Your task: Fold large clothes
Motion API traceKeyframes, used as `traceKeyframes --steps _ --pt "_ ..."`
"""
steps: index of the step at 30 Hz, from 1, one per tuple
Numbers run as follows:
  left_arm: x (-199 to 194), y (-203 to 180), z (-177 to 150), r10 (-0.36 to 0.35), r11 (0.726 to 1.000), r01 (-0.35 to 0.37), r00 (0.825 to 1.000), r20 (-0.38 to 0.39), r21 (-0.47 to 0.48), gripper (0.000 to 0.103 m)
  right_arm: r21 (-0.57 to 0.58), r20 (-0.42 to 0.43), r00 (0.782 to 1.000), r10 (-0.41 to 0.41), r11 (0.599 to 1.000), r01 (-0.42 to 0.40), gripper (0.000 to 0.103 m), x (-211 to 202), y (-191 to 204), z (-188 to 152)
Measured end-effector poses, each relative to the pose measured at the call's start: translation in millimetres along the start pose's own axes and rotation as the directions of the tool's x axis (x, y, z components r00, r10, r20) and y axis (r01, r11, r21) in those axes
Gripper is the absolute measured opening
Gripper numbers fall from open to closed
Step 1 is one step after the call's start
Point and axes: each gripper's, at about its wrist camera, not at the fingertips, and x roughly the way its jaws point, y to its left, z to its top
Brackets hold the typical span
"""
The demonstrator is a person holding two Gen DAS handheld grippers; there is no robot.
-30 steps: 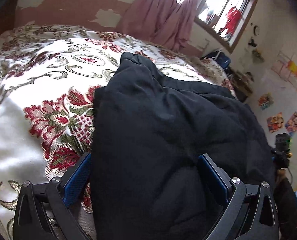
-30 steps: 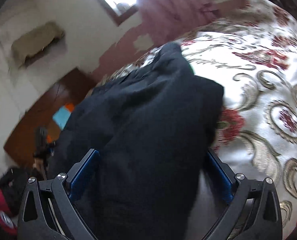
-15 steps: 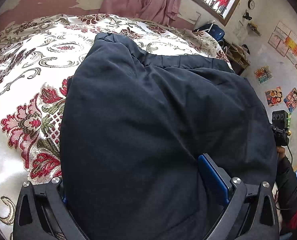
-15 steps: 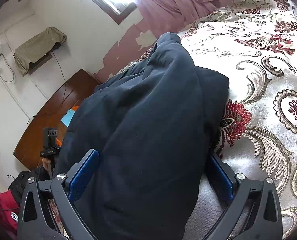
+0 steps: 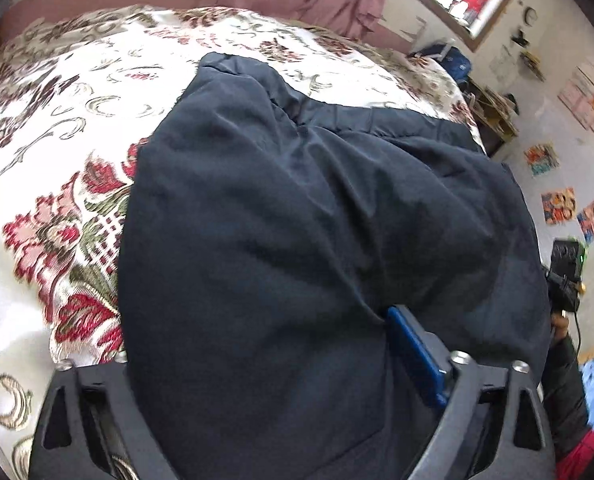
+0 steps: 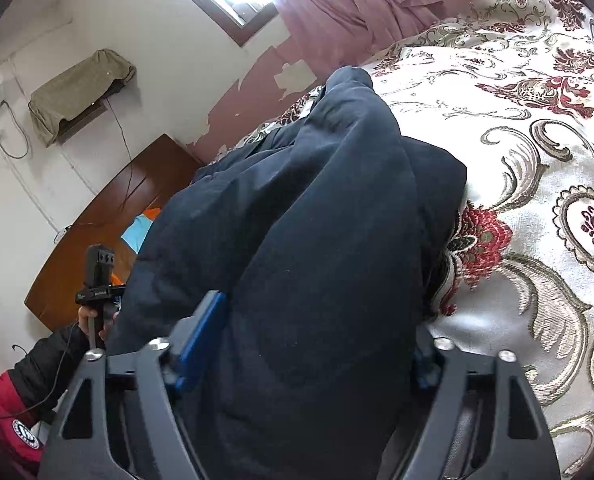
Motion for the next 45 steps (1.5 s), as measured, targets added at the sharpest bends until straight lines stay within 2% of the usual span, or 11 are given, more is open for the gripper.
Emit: traceKeyframes --steps 2,4,7,12,16,22,27,32,38,42,45 --pt "-3.2 3.3 1.7 0.005 0.997 -0.005 1.000 -0.001 -0.073 0.073 0.008 0.003 1.000 -0.009 1.000 0.009 0.060 -2.2 1.2 -1.1" --pt "-6.8 6.5 2.6 -0.001 0.989 0.002 1.000 0.007 -0.147 0.056 0.026 0.008 1.000 -0.010 1.000 0.010 0.051 -4.4 0.0 -3.2" --pt "-13.8 0.6 2.5 -0.009 0.985 0.016 0.999 0.039 -0.174 0.033 0.042 0.019 1.000 -0.021 0.999 0.020 0.042 -7.4 6.4 -6.0" --pt "-30.3 -32.1 4.6 0.096 0.984 -0.081 0.991 0.091 -0.157 0.017 -0.009 0.069 0.996 -0.054 0.998 0.055 0.025 -23.1 30.2 -3.7" --pt "-51.8 -56.1 13.7 0.135 0.982 -0.112 0.978 0.156 -0.151 0.015 -0.035 0.131 0.991 -0.025 0.999 0.030 0.018 -41.7 51.2 5.3" --pt "-104.7 -69.2 18.0 0.156 0.984 -0.129 0.956 0.248 -0.123 0.014 -0.082 0.191 0.981 0.030 0.997 -0.014 0.016 -54.9 90.6 22.1" --pt "-147.9 -64.4 15.5 0.180 0.981 -0.148 0.933 0.312 -0.126 0.014 -0.142 0.237 0.968 0.083 0.989 -0.050 0.016 -60.3 134.0 35.7" --pt "-183.0 -49.2 4.9 0.205 0.975 -0.159 0.917 0.342 -0.157 0.014 -0.174 0.225 0.969 0.104 0.983 -0.065 0.016 -52.7 163.8 39.9" --pt "-183.1 -28.2 -20.4 0.232 0.967 -0.183 0.923 0.309 -0.178 0.014 -0.186 0.154 0.985 0.081 0.981 -0.051 0.016 -33.7 175.9 29.5" --pt "-157.4 -8.7 -39.0 0.226 0.961 -0.173 0.941 0.253 -0.214 0.015 -0.198 0.094 0.995 0.027 0.980 -0.008 0.016 -18.3 172.6 16.5" --pt "-139.4 6.4 -51.8 0.227 0.956 -0.170 0.945 0.235 -0.240 0.015 -0.193 0.063 0.998 -0.014 0.981 0.026 0.016 -7.1 162.7 10.1"
